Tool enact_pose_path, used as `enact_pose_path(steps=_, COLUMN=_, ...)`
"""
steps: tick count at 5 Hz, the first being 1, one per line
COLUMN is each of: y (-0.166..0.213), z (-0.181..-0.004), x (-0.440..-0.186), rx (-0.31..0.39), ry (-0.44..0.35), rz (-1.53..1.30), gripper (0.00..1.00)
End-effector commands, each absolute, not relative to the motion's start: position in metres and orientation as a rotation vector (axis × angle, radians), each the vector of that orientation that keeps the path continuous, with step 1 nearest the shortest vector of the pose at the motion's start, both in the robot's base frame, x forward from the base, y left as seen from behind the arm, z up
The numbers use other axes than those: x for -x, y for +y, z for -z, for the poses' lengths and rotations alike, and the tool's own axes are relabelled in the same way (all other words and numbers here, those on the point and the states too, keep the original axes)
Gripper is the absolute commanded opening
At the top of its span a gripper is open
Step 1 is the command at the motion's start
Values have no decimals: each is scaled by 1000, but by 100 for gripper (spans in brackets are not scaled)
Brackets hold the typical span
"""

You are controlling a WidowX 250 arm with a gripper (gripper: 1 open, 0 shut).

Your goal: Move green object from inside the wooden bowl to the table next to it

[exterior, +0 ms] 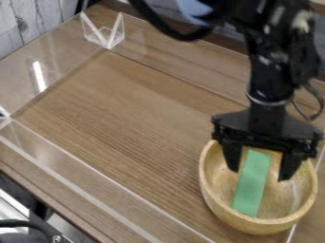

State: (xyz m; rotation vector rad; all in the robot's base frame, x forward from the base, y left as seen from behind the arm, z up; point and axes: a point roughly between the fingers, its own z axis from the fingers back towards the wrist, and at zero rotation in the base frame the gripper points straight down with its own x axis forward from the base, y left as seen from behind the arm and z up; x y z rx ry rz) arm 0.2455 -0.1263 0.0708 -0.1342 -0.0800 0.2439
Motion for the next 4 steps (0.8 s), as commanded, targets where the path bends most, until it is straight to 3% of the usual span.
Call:
enact_pose_path(steps=1, y=-133, z=-65, x=-253, rx=135, ry=-95, rz=-226, gripper=100)
enact_pose_path(steps=2, y=-136, z=-59, x=-256, rx=128, ry=-90, rz=-209, gripper=0)
enact_pose_path(steps=4, y=-143, z=-92, x=-259, rx=147, ry=-114, rz=-288, gripper=0)
